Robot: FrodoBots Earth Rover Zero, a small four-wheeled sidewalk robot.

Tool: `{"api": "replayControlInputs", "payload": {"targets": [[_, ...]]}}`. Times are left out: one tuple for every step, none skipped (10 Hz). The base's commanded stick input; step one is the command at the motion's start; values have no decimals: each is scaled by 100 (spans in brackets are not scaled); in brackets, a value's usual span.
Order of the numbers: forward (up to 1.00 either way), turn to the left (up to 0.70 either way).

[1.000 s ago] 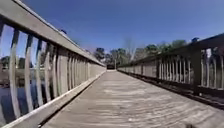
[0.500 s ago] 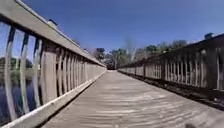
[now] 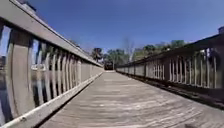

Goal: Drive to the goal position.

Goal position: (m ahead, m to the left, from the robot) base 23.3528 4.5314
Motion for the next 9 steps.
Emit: {"api": "replayControlInputs", "payload": {"targets": [[70, 0], [70, 0], [70, 0], [70, 0], [70, -16], [70, -33], [70, -35], [70, -29], [70, -15]]}}
